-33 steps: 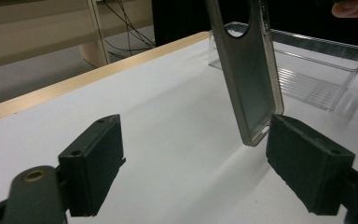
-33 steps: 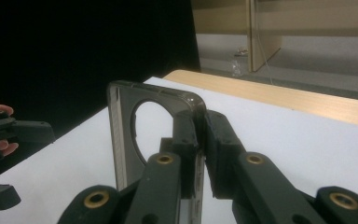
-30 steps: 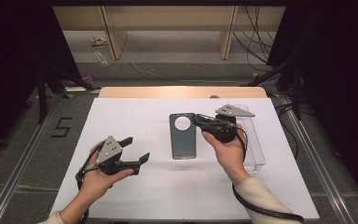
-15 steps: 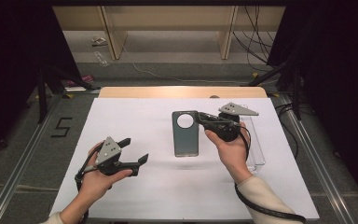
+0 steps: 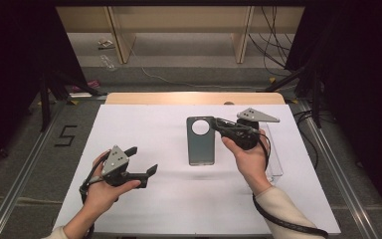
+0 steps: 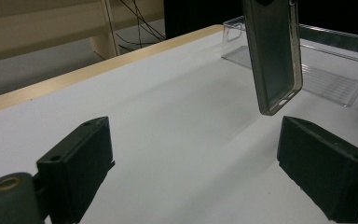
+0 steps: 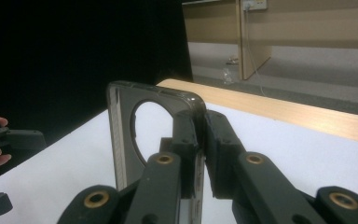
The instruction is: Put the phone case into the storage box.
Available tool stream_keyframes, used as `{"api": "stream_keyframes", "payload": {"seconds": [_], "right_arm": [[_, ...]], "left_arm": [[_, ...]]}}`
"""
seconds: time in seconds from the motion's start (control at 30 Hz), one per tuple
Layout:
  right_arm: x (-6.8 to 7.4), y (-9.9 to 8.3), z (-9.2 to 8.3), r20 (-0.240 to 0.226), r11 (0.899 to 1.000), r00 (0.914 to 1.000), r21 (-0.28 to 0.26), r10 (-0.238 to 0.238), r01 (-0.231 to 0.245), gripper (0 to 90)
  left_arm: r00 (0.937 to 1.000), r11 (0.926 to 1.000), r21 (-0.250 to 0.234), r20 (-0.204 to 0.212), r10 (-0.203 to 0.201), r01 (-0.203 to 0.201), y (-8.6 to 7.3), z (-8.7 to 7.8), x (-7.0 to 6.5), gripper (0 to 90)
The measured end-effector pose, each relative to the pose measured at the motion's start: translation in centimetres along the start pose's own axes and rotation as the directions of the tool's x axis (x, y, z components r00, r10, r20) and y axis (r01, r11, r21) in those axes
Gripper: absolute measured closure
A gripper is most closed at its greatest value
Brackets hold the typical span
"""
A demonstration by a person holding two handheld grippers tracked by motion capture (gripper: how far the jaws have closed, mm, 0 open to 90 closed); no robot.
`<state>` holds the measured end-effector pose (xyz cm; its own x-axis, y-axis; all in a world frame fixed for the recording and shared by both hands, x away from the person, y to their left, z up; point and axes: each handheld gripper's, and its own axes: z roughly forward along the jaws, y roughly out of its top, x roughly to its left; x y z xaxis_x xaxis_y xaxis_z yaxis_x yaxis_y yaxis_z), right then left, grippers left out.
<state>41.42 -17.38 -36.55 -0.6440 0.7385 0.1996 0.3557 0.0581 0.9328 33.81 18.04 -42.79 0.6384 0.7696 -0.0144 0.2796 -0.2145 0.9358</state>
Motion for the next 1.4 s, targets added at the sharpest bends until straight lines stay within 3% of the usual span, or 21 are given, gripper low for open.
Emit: {"api": "stream_keyframes", "payload": {"seconds": [0.63,1.4], "right_arm": [[-0.7,0.4,-0.5,0.011,1.000,0.9999,-0.016,0.009,-0.009,83.7],[-1.4,0.8,-1.1,0.032,1.000,0.9995,-0.025,0.008,-0.007,83.6]], "left_arm": [[0.9986,1.0000,0.009,-0.053,-0.001,0.001,0.0,-0.1,0.3,5.5],[0.9983,0.9999,0.008,-0.056,-0.014,0.015,-0.1,0.0,0.5,7.0]]}}
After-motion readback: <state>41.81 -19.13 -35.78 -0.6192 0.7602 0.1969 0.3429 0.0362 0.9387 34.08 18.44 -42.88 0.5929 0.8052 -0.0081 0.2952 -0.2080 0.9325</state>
